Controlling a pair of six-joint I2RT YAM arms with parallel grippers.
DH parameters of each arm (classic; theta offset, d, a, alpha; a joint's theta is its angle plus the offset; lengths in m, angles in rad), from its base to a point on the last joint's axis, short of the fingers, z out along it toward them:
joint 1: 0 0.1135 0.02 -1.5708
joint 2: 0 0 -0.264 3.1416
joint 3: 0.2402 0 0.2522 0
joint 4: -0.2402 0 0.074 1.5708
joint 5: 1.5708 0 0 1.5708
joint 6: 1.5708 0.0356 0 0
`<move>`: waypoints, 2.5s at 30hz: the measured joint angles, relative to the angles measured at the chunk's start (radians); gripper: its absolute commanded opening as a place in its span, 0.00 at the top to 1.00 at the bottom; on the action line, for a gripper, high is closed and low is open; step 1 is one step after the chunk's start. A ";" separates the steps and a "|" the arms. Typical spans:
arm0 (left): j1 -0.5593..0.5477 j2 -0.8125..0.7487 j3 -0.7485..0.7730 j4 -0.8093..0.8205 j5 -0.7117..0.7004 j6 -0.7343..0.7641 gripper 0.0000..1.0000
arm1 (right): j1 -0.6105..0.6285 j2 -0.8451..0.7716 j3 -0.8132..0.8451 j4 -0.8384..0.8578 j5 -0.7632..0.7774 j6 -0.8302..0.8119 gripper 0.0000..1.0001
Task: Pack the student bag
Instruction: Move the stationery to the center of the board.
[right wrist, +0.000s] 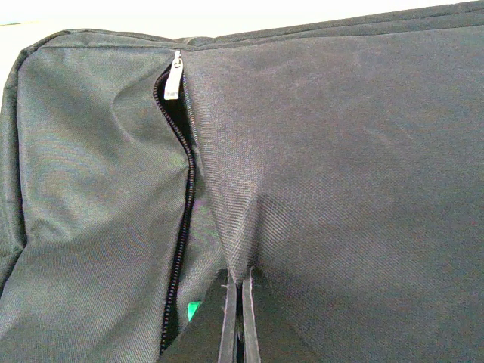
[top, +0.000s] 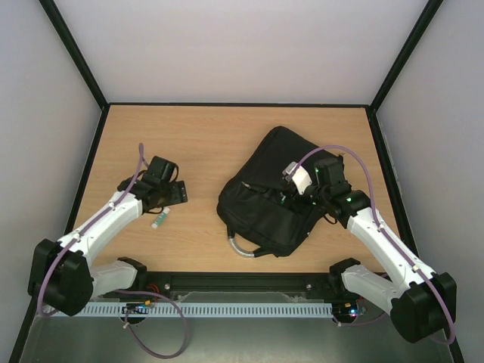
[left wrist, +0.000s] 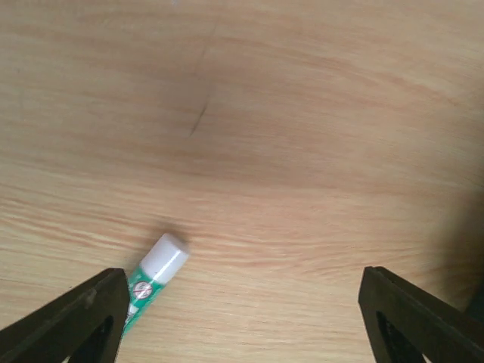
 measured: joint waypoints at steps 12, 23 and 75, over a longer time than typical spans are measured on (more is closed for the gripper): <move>0.124 0.015 -0.099 0.053 -0.035 -0.053 0.04 | 0.000 0.000 0.000 0.000 0.000 -0.001 0.99; 0.146 0.110 -0.142 0.087 -0.005 -0.100 0.13 | 0.000 0.000 0.000 0.000 0.000 -0.008 0.99; -0.410 0.263 -0.142 0.156 -0.034 -0.261 0.81 | -0.003 -0.005 0.000 -0.002 -0.007 -0.014 0.99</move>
